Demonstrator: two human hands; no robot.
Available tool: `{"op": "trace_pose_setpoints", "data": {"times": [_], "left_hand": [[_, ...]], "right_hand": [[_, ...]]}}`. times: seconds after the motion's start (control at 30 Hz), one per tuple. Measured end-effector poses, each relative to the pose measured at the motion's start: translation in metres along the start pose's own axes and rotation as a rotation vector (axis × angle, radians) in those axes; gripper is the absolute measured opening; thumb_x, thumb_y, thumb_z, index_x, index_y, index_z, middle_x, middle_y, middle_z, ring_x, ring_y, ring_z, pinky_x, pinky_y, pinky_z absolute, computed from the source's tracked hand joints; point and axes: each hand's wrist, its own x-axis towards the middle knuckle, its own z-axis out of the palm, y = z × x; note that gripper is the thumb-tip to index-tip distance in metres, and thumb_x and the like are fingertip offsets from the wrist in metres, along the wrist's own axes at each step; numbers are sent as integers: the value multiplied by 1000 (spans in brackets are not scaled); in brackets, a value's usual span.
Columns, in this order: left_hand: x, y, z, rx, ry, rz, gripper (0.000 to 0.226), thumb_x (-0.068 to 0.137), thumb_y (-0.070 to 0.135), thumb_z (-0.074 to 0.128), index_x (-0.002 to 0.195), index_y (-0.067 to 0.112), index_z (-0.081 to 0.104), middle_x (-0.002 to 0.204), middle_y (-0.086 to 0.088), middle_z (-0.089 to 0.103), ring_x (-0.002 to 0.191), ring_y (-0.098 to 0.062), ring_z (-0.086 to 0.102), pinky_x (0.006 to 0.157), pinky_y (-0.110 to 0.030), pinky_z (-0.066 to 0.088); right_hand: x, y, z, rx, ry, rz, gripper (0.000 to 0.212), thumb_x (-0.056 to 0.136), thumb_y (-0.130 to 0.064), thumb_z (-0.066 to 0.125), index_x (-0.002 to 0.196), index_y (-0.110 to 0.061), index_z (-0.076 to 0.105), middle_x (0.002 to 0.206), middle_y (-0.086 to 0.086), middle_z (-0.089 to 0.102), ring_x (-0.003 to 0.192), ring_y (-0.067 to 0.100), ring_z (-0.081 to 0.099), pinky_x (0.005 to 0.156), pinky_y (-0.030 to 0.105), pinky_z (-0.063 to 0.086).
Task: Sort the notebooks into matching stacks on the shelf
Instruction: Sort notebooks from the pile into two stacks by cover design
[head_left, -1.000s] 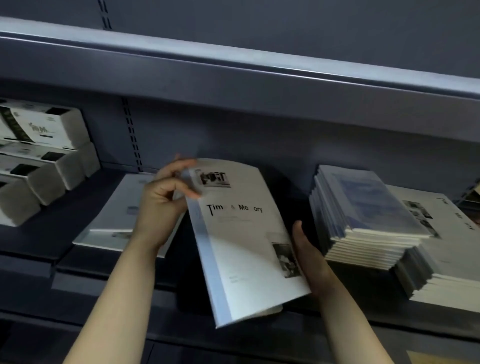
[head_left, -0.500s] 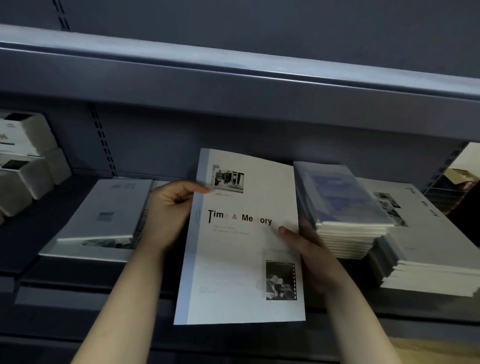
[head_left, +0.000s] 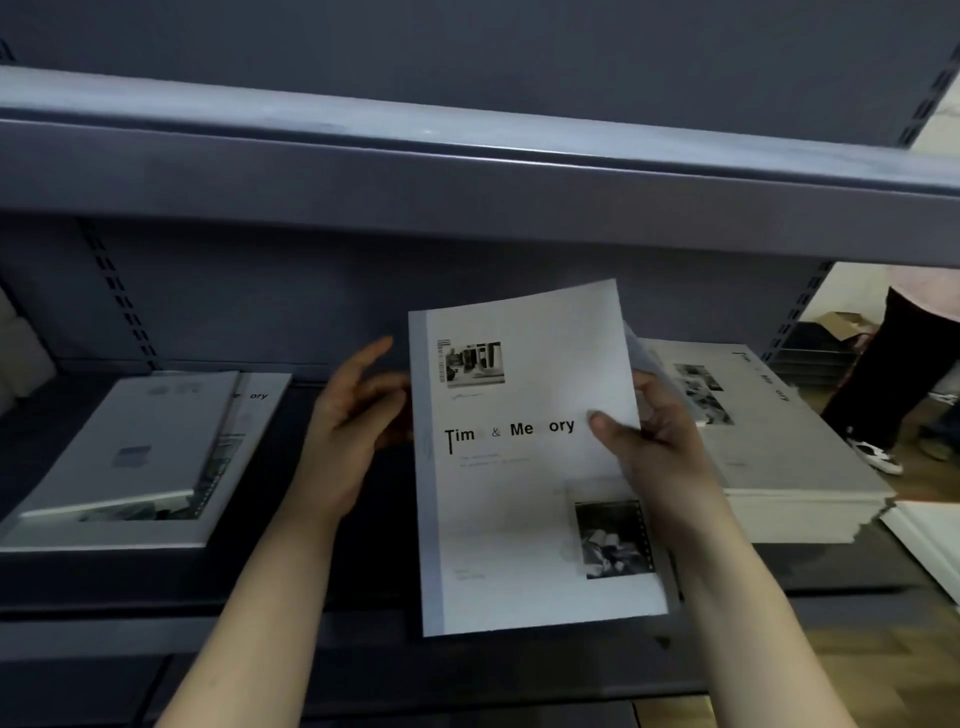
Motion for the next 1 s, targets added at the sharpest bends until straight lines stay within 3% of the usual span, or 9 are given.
{"op": "trace_pose_setpoints", "data": {"times": [0.13, 0.23, 0.37, 0.5, 0.67, 0.83, 1.0], "left_hand": [[-3, -15, 15, 177, -40, -48, 37, 93, 4, 55, 123, 26, 58, 102, 2, 71, 95, -12, 68, 73, -20, 55], [-8, -35, 24, 411, -45, -66, 34, 92, 12, 60, 118, 32, 59, 105, 11, 68, 97, 0, 64, 83, -14, 50], [-14, -63, 35, 545, -87, -108, 30, 90, 18, 63, 110, 40, 58, 112, 17, 64, 103, 7, 59, 85, -4, 41], [-19, -82, 49, 642, -142, -109, 30, 90, 16, 63, 114, 34, 59, 115, 16, 63, 106, 5, 57, 87, -3, 36], [-29, -91, 66, 763, -134, -109, 32, 90, 20, 62, 121, 27, 60, 118, 14, 60, 107, 1, 54, 84, -5, 34], [-35, -90, 67, 915, -169, -59, 36, 90, 21, 62, 126, 24, 58, 124, 9, 57, 108, -3, 51, 85, -17, 39], [-38, -88, 68, 931, -142, -76, 37, 90, 20, 62, 126, 21, 58, 126, 5, 59, 111, -9, 54, 89, -19, 39]], "right_hand": [[1, -10, -32, -6, 160, -5, 34, 87, 4, 62, 108, -22, 64, 100, -5, 75, 92, 14, 72, 66, 17, 54], [4, -18, -63, -46, 242, 6, 32, 86, 0, 66, 103, -27, 67, 96, -6, 76, 88, 14, 73, 68, 21, 55], [9, -24, -109, -15, 293, 45, 39, 85, -3, 68, 119, -20, 64, 103, 0, 75, 97, 20, 71, 83, 33, 54], [12, -24, -149, 92, 285, 58, 39, 83, 4, 65, 120, -11, 64, 106, 7, 74, 97, 23, 72, 73, 25, 57], [22, -23, -190, 65, 300, 155, 38, 83, -5, 69, 120, -15, 65, 107, 7, 74, 97, 24, 72, 72, 29, 58], [27, -15, -217, -205, 375, 190, 41, 81, -12, 74, 121, -17, 66, 102, 2, 75, 94, 21, 71, 84, 35, 56], [30, -5, -233, -435, 409, 207, 40, 79, -20, 75, 118, -17, 67, 98, -2, 73, 90, 23, 69, 84, 38, 54]]}}
